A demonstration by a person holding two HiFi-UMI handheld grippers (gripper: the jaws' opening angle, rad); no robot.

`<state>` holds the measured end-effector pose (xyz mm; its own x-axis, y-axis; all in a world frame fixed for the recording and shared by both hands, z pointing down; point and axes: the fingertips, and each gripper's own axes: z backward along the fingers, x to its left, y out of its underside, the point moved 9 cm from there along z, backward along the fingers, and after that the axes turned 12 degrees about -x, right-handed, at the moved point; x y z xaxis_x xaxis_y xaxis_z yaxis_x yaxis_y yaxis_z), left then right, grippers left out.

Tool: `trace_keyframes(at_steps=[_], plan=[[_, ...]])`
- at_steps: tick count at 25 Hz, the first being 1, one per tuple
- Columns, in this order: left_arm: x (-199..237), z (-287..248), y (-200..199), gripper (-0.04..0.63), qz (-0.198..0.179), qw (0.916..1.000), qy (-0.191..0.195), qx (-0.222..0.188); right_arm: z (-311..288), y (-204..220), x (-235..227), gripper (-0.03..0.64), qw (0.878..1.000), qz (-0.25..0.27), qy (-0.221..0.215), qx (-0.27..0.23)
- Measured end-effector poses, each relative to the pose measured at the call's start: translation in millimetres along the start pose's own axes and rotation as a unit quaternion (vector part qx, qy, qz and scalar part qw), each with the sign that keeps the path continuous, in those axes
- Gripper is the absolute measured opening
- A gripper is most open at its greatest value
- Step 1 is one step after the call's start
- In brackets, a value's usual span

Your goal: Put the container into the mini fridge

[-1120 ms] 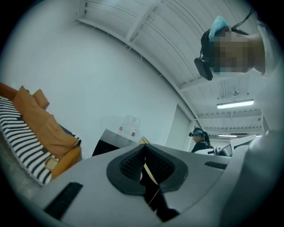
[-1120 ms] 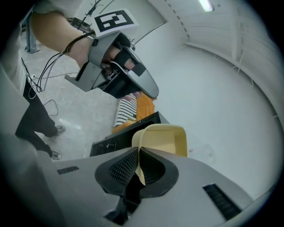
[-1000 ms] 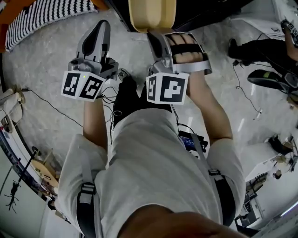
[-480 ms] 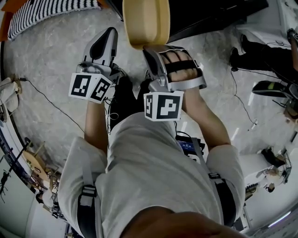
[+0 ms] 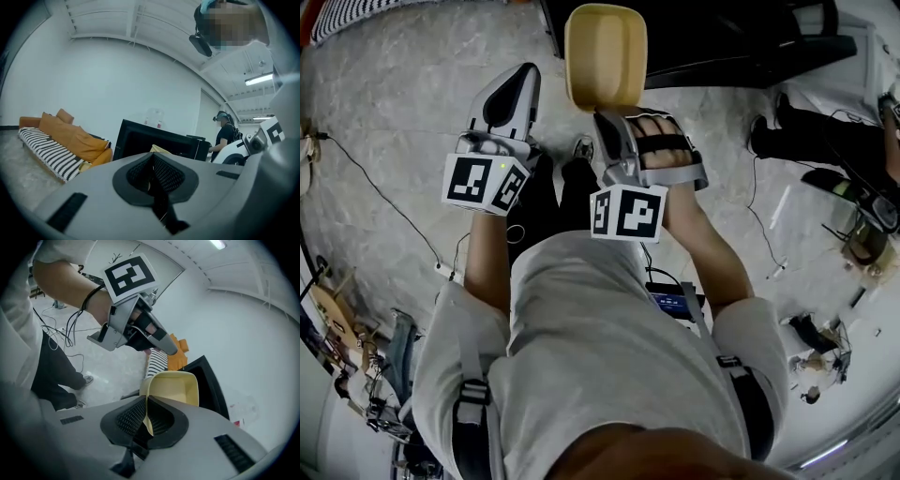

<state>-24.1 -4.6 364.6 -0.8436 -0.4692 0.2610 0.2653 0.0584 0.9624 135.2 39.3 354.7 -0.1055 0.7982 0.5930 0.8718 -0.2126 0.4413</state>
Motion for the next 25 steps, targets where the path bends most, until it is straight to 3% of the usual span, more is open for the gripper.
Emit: trace_keyframes(at_steps=[5,13,17,22,25], plan=[[3.2,9.6,23.6,0.012,-0.026,0.9996,-0.005,0.012,-20.0,5.9,11.6,0.044,1.000,-0.017,-0.022,0.005],[5.2,30.7,65.1,0.012,-0.024,0.9996,-0.003,0.013,-41.2,12.5,35.8,0.044,0.998,-0.018,-0.041,0.036],[5.2,34.9,82.3,0.012,-0.053,0.9985,0.012,0.010,-49.2,10.6,42.5,0.044,0.997,-0.027,-0.048,0.052],[15.1,33.2,110.3,0.012,-0.035,0.9993,-0.013,0.002,-68.5,19.7,48.0,0.044,0.997,-0.021,-0.055,0.058],[16.5,30.4,121.7,0.012,-0.056,0.9978,-0.035,0.000,-74.7,29.7,50.5,0.044,0.996,-0.029,-0.058,0.068]])
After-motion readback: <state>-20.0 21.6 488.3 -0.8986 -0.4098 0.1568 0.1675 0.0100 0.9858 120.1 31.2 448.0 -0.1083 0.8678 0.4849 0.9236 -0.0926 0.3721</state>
